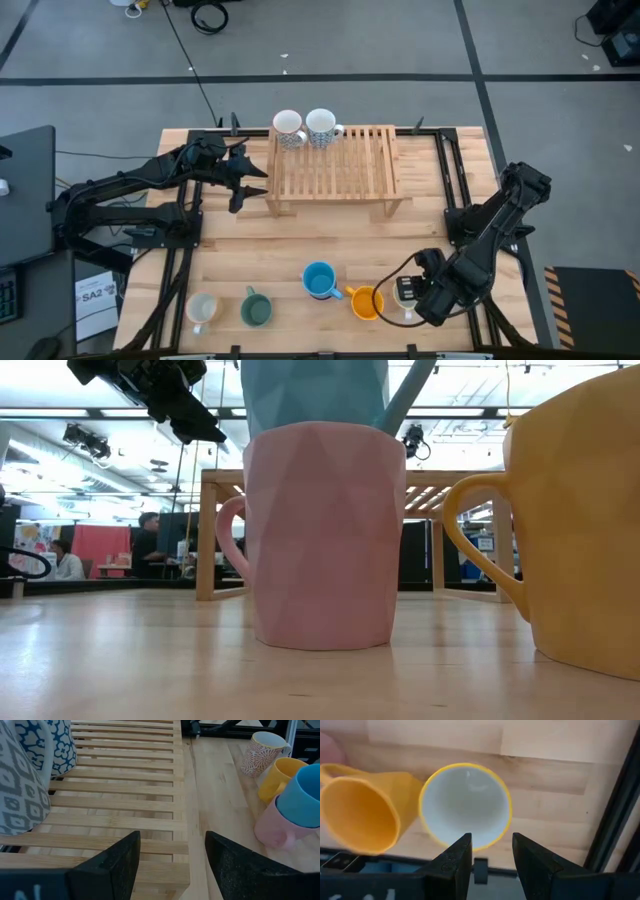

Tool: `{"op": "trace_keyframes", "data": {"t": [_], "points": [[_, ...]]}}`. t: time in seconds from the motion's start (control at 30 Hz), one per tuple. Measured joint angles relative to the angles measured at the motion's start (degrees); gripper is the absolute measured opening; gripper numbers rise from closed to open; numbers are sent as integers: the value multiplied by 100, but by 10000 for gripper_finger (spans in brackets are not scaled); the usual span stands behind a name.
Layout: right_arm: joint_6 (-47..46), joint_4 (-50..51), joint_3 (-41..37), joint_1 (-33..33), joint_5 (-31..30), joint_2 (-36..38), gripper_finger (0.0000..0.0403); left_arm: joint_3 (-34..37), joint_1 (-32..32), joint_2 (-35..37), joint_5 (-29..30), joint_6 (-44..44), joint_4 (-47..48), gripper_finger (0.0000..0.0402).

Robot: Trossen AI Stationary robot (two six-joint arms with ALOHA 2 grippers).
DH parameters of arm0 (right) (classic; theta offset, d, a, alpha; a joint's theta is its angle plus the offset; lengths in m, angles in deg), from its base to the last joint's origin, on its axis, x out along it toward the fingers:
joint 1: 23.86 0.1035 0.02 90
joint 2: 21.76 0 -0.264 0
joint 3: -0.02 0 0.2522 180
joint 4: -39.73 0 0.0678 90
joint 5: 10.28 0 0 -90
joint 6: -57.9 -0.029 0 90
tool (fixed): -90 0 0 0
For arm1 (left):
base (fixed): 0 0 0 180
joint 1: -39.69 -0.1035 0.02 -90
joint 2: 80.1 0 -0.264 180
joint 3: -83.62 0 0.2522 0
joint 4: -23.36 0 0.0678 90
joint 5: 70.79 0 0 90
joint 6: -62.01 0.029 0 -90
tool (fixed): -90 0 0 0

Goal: Place coffee mugs
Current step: Put the orange mug on the shelf

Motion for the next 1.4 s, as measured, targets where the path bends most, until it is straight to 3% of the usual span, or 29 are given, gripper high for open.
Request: {"op": "trace_keyframes", "data": {"t": [0.33,0.9,1.4], "points": [[9,-107,-434,-7,103,-1,147,0,0,0,0,0,0,231],[61,-1324,-1260,-7,103,1,147,0,0,0,2,0,0,231],[117,-1454,-1337,-23,103,-1,146,0,0,0,0,0,0,231]]}}
